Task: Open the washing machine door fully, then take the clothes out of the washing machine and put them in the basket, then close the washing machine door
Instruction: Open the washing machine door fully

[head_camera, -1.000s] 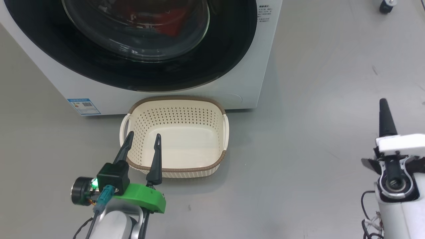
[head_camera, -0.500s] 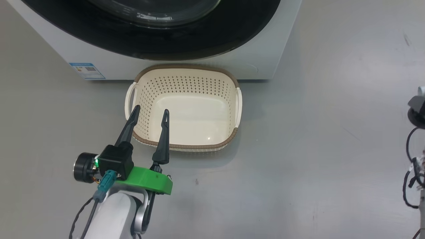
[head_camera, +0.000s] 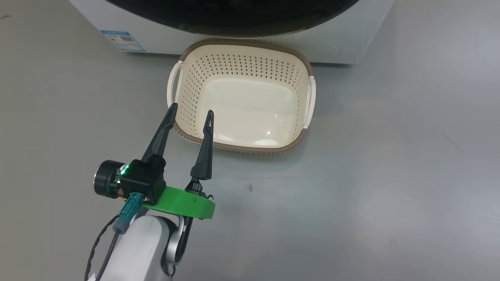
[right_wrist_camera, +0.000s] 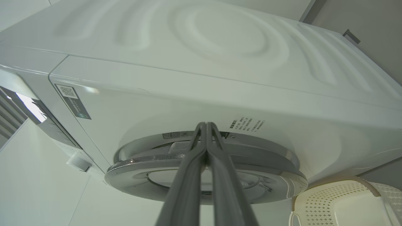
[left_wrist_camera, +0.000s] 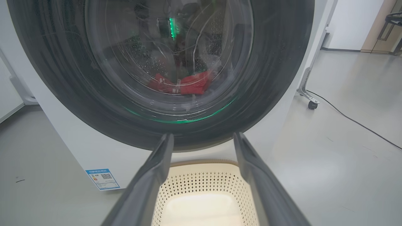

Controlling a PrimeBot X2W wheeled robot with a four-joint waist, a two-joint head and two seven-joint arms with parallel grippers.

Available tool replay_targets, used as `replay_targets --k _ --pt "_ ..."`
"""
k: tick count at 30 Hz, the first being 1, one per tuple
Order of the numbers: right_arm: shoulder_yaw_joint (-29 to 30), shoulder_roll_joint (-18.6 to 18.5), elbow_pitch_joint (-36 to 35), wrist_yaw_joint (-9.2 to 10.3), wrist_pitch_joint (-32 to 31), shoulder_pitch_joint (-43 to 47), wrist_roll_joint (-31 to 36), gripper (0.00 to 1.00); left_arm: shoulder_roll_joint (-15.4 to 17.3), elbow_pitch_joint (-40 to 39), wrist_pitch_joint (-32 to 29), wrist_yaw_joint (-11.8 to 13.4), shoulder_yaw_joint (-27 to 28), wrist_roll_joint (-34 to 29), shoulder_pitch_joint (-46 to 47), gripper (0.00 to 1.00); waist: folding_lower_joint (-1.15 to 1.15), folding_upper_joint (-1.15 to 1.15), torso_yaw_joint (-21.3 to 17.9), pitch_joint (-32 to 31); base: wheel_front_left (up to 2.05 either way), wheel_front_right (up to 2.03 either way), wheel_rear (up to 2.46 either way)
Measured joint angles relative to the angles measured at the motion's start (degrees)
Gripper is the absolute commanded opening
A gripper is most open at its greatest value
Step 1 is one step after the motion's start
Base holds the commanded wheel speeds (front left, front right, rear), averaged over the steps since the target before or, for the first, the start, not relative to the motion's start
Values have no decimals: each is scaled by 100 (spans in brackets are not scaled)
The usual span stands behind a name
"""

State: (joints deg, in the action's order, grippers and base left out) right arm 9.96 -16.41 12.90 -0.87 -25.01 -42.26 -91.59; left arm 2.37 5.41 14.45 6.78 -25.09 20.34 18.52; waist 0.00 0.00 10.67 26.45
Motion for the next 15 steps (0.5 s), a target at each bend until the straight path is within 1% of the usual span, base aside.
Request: replay_targets --k 3,8,11,13,14,15 --pt "-63 -74 -3 63 -208 -268 -82 0 -3 -62 0 1 -97 34 58 100 0 0 111 140 0 0 0" --pt "-234 -215 18 231 -553 -633 -131 0 -9 -129 0 1 -196 142 130 100 0 0 315 331 0 0 0" --pt "-341 -242 49 318 -715 -829 -138 0 -11 -174 0 1 -253 144 148 100 0 0 430 426 0 0 0" --pt "-388 -252 64 411 -814 -972 -176 0 -12 -208 0 2 -270 157 149 100 0 0 495 488 0 0 0" --pt "-388 -252 64 411 -814 -972 -176 0 -12 -208 0 2 -270 157 149 100 0 0 495 488 0 0 0" --pt "-424 -277 99 466 -871 -1126 -177 0 -15 -226 0 2 -279 183 151 100 0 0 556 549 0 0 0"
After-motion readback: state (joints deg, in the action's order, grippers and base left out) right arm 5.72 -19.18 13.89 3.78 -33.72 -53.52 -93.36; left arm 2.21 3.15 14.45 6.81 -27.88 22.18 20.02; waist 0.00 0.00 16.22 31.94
